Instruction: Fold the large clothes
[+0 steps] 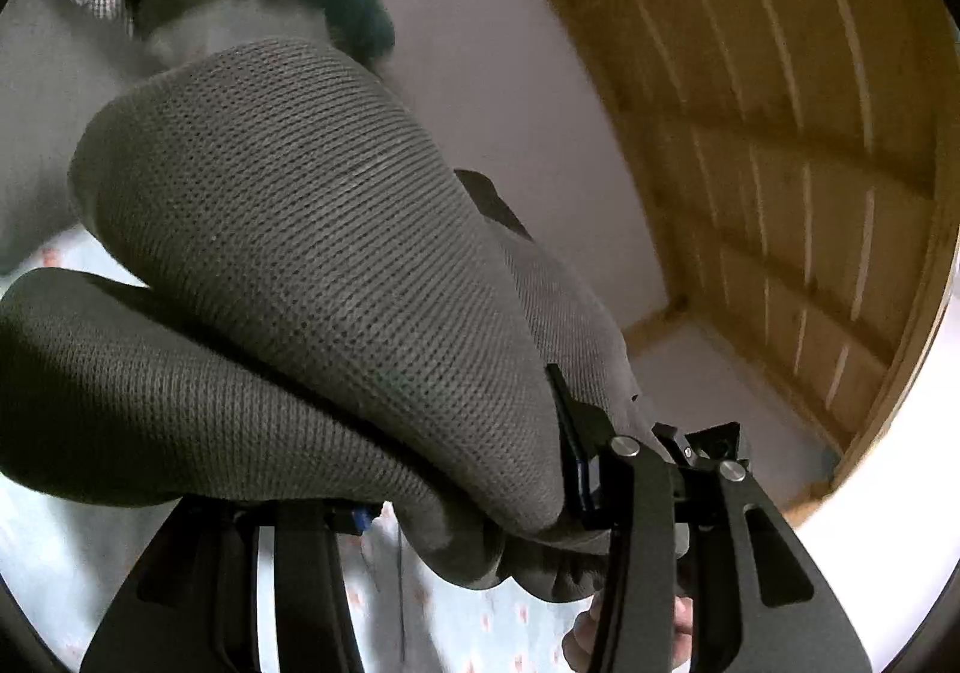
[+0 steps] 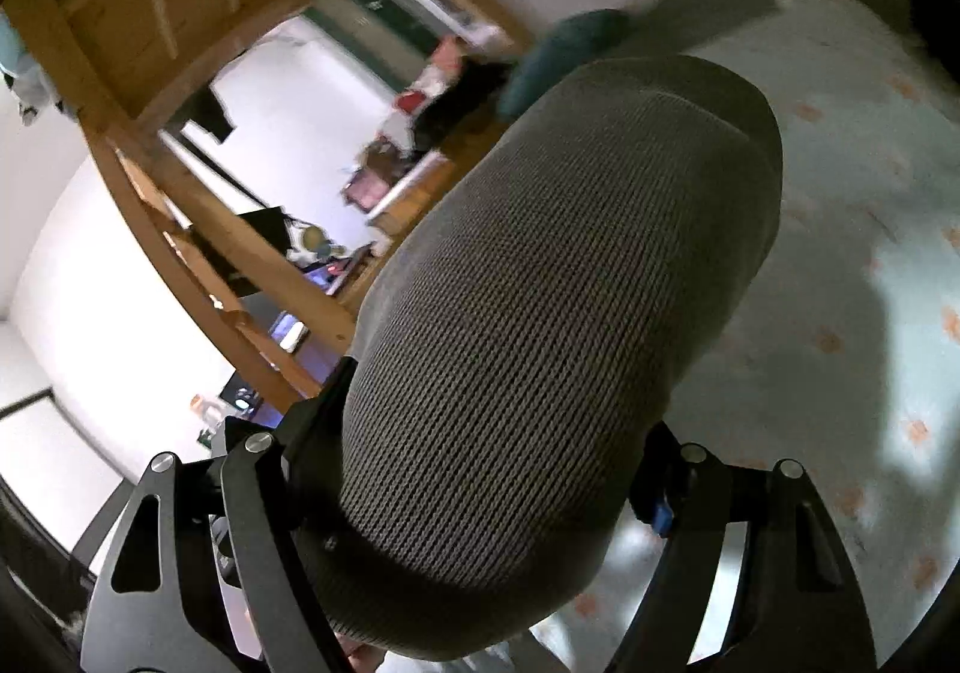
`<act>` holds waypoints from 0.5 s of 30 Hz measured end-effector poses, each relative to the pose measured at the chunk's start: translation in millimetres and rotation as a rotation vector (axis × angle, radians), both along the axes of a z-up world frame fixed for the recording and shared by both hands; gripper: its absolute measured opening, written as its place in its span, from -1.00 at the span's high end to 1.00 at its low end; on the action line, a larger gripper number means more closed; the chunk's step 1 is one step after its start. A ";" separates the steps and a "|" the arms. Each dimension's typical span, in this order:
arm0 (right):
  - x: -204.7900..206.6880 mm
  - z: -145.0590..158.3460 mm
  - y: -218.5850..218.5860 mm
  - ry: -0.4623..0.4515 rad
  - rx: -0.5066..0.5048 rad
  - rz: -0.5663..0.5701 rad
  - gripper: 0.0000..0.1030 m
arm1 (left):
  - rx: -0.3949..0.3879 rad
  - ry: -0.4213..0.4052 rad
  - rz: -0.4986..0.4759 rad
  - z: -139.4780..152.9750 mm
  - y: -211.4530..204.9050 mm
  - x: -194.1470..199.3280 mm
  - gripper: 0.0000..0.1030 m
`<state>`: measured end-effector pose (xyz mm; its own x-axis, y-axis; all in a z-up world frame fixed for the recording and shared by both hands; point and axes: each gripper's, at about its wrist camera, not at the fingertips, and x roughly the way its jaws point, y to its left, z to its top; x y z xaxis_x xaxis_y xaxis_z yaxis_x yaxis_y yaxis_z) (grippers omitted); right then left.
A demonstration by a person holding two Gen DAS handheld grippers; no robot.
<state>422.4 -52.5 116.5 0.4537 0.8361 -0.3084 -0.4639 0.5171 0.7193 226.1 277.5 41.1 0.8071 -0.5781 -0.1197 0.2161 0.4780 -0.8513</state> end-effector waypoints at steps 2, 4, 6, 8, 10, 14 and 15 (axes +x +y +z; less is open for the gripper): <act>27.3 18.3 42.0 -0.020 0.032 0.060 -0.48 | 0.024 -0.024 0.054 19.4 34.2 7.4 0.14; 50.7 22.9 82.0 -0.017 0.080 0.123 -0.48 | 0.065 -0.046 0.137 36.3 78.6 7.0 0.14; 84.1 15.0 142.2 0.007 0.137 0.206 -0.48 | 0.074 -0.026 0.229 40.6 119.8 12.9 0.14; 117.3 -16.1 198.5 0.104 0.174 0.257 -0.48 | 0.066 0.061 0.337 25.6 166.2 21.3 0.14; 144.5 -61.3 253.0 0.207 0.151 0.293 -0.48 | 0.063 0.175 0.446 -11.8 209.5 32.8 0.13; 162.5 -178.6 322.0 0.376 0.092 0.328 -0.96 | 0.074 0.414 0.522 -110.5 256.0 48.9 -0.13; 156.8 -179.7 318.9 0.329 0.143 0.316 -0.96 | 0.063 0.392 0.493 -117.5 261.4 44.9 -0.26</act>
<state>579.2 266.3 -63.2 0.0681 0.9618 -0.2650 -0.3179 0.2727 0.9080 270.9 538.9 -76.3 0.8662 -0.1318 -0.4821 -0.3645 0.4934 -0.7898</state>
